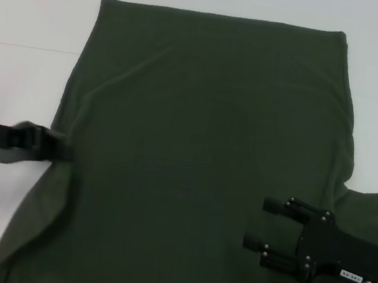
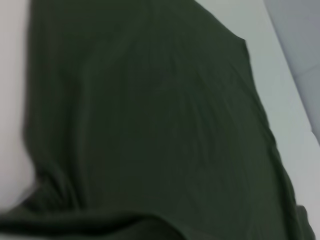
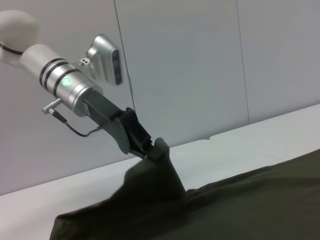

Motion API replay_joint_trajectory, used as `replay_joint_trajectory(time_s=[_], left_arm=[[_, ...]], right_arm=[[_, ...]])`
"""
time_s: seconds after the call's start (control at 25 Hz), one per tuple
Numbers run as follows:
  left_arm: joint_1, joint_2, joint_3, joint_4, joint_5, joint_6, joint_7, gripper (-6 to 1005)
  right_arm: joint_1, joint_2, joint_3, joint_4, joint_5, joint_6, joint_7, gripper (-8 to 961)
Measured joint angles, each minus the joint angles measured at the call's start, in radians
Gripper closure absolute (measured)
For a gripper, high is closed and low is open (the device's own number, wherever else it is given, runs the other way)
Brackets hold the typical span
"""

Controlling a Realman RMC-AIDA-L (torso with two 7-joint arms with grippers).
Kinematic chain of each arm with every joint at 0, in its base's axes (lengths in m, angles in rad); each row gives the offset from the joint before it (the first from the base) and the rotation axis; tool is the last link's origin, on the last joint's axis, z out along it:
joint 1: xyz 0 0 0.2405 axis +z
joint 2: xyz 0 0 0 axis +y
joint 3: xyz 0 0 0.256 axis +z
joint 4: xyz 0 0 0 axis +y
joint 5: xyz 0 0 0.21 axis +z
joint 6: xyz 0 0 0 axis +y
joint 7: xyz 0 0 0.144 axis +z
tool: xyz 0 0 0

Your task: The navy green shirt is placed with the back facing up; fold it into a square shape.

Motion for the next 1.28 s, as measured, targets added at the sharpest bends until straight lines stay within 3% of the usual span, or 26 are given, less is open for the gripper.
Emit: replay_joint_trajectory(time_s=[0.24,0.6,0.84,0.88,1.0,1.28], left_arm=[[-0.017,-0.021,0.069,-0.040,-0.002,-0.045,0.010,965],[-0.009,-0.036,0.078,-0.097,-0.023,-0.093,0.079,963],[-0.017,-0.006,0.071,-0.216,-0.075,-0.074,0.072,832],[-0.022,0.026,0.068,-0.279,-0.094,-0.069,0.062,810],[-0.017,0.045,0.040,-0.303,-0.098,-0.052,0.052,533],[0.039,0.068,-0.100,-0.286,-0.076,0.051,-0.015,300]], right_arm=[[0.000,0.000,0.000,0.000,0.000,-0.004,0.002,151],[0.000,0.000,0.000,0.003,0.000,-0.005,0.002,151],[-0.006,0.000,0.000,0.000,0.000,-0.010,0.016,151],[-0.006,0.000,0.000,0.000,0.000,-0.010,0.016,151],[-0.007,0.000,0.004,-0.001,0.000,-0.010,0.016,151],[-0.009,-0.001,0.012,-0.002,0.000,-0.013,0.016,151]])
